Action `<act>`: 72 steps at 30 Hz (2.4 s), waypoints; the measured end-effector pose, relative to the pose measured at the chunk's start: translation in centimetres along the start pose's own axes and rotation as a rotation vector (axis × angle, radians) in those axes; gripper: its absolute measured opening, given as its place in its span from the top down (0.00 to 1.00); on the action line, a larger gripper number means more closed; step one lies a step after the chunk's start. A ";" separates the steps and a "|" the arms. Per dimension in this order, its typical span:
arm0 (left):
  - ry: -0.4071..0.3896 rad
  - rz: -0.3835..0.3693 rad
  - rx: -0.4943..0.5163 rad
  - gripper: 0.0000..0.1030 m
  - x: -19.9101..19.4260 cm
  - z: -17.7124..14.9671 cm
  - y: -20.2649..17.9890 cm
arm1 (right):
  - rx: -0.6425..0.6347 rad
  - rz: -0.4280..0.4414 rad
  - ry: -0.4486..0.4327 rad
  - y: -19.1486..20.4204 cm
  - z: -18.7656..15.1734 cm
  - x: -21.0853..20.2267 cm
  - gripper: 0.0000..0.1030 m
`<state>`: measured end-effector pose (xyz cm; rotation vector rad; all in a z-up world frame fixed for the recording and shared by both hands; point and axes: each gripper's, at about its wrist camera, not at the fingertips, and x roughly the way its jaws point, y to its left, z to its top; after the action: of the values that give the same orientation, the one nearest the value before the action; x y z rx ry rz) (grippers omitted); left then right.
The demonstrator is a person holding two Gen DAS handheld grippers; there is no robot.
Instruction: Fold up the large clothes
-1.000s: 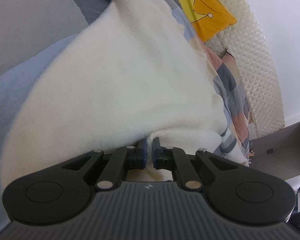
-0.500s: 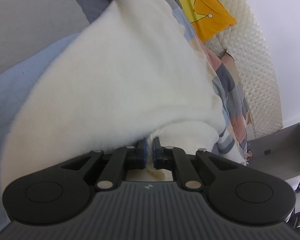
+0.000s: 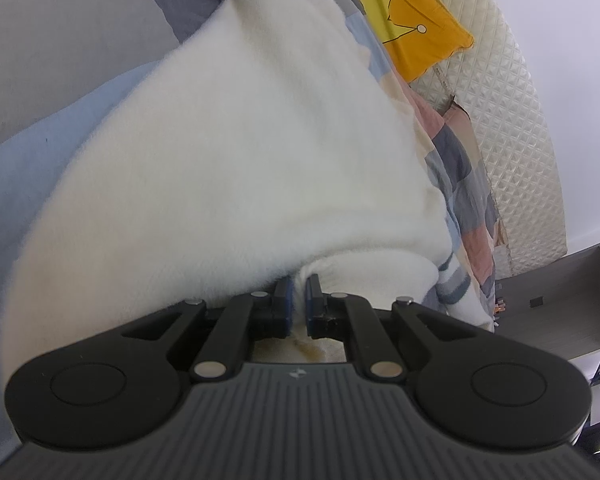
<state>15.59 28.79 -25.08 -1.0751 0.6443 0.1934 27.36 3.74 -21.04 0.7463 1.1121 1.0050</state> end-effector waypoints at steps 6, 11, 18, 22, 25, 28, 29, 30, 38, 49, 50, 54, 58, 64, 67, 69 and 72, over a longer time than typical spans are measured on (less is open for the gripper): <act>0.043 -0.046 0.007 0.79 -0.1 0.2 -0.2 | -0.056 -0.102 -0.076 0.6 0.6 -1.2 0.89; 0.116 -0.168 0.078 0.37 -0.9 0.1 -1.9 | -0.138 -0.150 -0.116 3.3 0.9 -5.4 0.90; 0.159 -0.274 0.190 0.34 -3.4 -1.1 -3.9 | -0.285 -0.338 -0.132 6.9 0.6 -13.5 0.91; 0.163 -0.210 0.208 0.33 -5.2 -1.2 -3.7 | -0.340 -0.486 -0.102 6.9 0.0 -16.1 0.92; 0.097 -0.123 0.213 0.32 -7.2 -0.8 -2.8 | -0.337 -0.554 -0.072 5.9 -0.6 -16.7 0.92; 0.048 -0.044 0.159 0.31 -9.0 -0.4 -0.8 | -0.343 -0.624 -0.032 4.8 -1.1 -16.0 0.92; 0.031 0.010 0.151 0.31 -9.4 -0.4 -0.1 | -0.345 -0.641 -0.024 4.5 -1.2 -15.8 0.92; 0.012 0.071 0.147 0.31 -9.8 -0.6 0.6 | -0.346 -0.663 -0.013 3.9 -1.2 -15.4 0.92; -0.040 0.272 0.041 0.32 -11.1 -1.9 4.5 | -0.352 -0.693 0.009 2.9 -1.7 -15.4 0.92; -0.121 0.128 -0.125 0.42 -8.9 -1.6 5.9 | -0.333 -0.667 0.011 2.3 -1.5 -15.6 0.92; -0.102 0.115 -0.142 0.42 -8.2 -1.0 6.1 | -0.334 -0.667 0.013 2.3 -1.4 -15.6 0.92; -0.102 0.107 -0.197 0.42 -6.2 1.3 7.1 | -0.342 -0.667 0.025 2.2 -1.4 -15.3 0.92; -0.052 0.074 -0.173 0.41 -4.0 3.0 7.0 | -0.334 -0.657 0.028 2.0 -1.3 -15.4 0.92; 0.025 -0.043 -0.235 0.41 -2.9 3.2 7.8 | -0.301 -0.634 0.020 1.5 -1.0 -15.7 0.92; 0.059 -0.135 -0.238 0.41 -4.3 2.8 7.2 | -0.290 -0.619 0.015 1.2 -0.8 -16.0 0.92; 0.071 -0.180 -0.196 0.41 -5.3 2.8 6.1 | -0.276 -0.610 0.009 1.0 -0.6 -16.2 0.92; 0.113 -0.259 -0.128 0.41 -6.7 2.4 4.5 | -0.260 -0.595 -0.004 0.9 -0.4 -16.6 0.92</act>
<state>9.16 34.02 -23.87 -1.2883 0.5925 -0.0519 24.86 -11.23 -14.32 0.1812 1.0819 0.6184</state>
